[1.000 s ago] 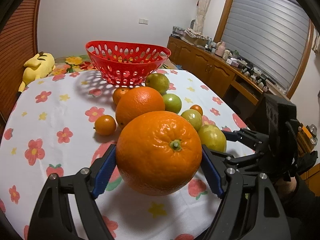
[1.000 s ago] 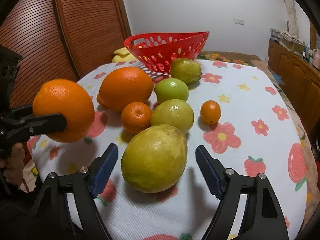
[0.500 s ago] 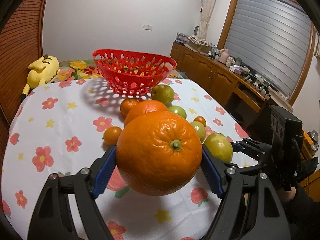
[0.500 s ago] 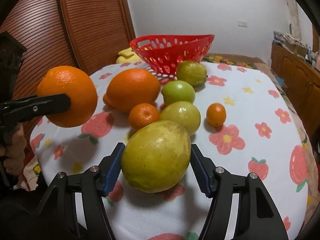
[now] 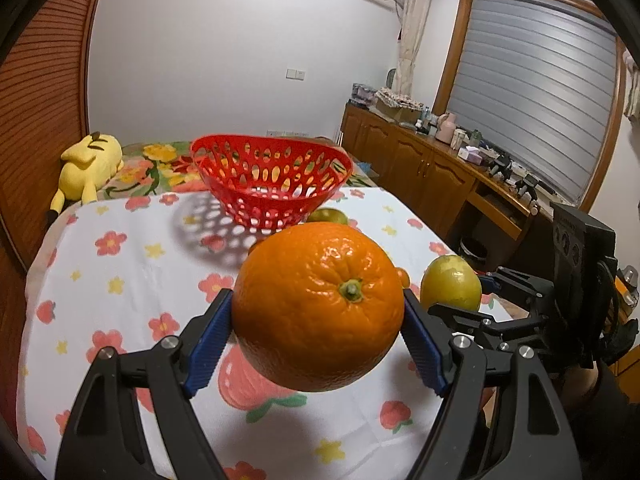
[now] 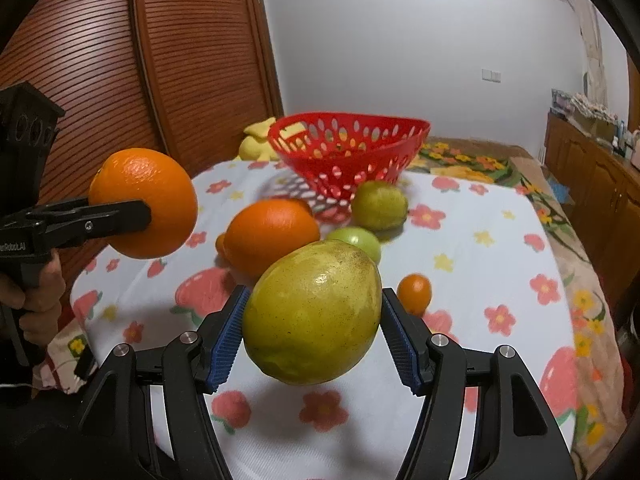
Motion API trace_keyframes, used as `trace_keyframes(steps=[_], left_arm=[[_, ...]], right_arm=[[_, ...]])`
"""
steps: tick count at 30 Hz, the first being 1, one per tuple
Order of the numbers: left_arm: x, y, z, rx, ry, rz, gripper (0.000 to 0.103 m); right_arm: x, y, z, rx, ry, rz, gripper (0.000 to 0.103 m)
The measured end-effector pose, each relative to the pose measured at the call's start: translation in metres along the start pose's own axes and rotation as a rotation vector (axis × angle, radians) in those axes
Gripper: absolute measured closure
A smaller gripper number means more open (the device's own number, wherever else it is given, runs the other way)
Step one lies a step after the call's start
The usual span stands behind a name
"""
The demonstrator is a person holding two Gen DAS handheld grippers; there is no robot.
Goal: Organize fruits
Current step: 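Close left gripper on the large orange while right gripper grasps the yellow-green pomelo, then lift and carry the orange and pomelo over the red basket with both grippers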
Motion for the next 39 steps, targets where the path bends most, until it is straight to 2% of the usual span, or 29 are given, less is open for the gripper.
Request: trace_keyframes(steps=[15, 39], left_arm=[[-0.029, -0.004, 0.004, 0.007, -0.027, 0.032, 0.024], [-0.104, 0.023, 0.097, -0.036, 0.043, 0.053, 0.024]], right_arm=[[-0.031, -0.003, -0.003, -0.008, -0.033, -0.034, 0.036], [-0.112, -0.048, 0.049, -0.021, -0.030, -0.081, 0.036]])
Point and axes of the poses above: each gripper's, at about its wrist camera, not at the fingertips, and z roughly the way its jaws point, y to its left, x to its underside, the point moved 6 cm from there along z, roughly the way its jaws point, and after that the axes turned 6 degrees about -z, right-handed, at the moved point
